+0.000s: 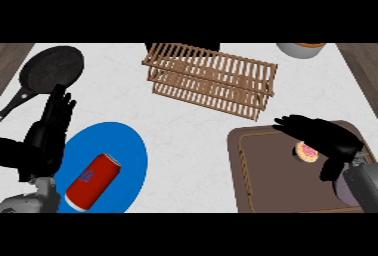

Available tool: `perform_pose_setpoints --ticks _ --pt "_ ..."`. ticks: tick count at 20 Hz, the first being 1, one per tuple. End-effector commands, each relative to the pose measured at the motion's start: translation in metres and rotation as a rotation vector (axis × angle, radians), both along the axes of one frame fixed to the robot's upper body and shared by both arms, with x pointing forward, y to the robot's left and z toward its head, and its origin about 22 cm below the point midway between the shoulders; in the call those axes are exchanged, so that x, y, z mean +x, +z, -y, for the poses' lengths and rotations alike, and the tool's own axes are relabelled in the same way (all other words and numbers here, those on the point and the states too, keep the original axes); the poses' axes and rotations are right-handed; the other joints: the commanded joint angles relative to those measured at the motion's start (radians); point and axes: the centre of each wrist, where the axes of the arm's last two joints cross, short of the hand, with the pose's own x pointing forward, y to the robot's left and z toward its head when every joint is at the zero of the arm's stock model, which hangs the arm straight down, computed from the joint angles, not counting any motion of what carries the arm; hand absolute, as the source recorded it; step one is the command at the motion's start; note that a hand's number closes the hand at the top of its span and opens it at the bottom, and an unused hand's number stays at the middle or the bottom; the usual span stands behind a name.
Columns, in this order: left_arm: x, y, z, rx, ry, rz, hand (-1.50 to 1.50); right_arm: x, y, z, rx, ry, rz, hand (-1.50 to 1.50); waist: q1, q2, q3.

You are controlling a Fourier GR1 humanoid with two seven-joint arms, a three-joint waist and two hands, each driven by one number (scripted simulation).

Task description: Pick the cupcake from the tray and place it in the tiered shelf

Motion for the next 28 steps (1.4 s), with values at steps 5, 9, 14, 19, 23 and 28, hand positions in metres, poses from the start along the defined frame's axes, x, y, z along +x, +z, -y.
perform_pose_setpoints --ticks 5,9,14,19,23,28 --pt "0.003 0.014 0.012 -0.003 -0.008 0.004 0.0 0.005 -0.025 -0.011 -0.061 0.075 0.0 1.5 0.001 0.0 0.0" --pt "-0.008 -0.003 0.007 -0.006 0.006 0.023 0.0 0.007 -0.028 -0.015 -0.041 0.123 0.112 1.5 0.002 0.0 0.0" --pt "-0.008 -0.004 0.003 0.003 0.021 -0.012 0.0 -0.003 -0.061 -0.104 0.004 -0.462 -0.015 1.5 -0.021 -0.011 -0.004" --pt "-0.003 -0.001 0.002 -0.004 0.015 -0.015 0.0 -0.003 -0.05 -0.14 -0.01 -0.685 0.044 1.5 -0.006 -0.008 0.0" --pt "-0.001 0.003 0.012 -0.013 -0.01 0.0 0.0 -0.006 -0.036 -0.15 0.051 -0.799 0.066 1.5 0.01 -0.013 0.005" --pt "0.002 -0.002 0.022 -0.022 -0.052 -0.006 0.0 0.0 0.015 -0.19 0.208 -0.878 0.203 1.5 0.056 -0.01 0.003"
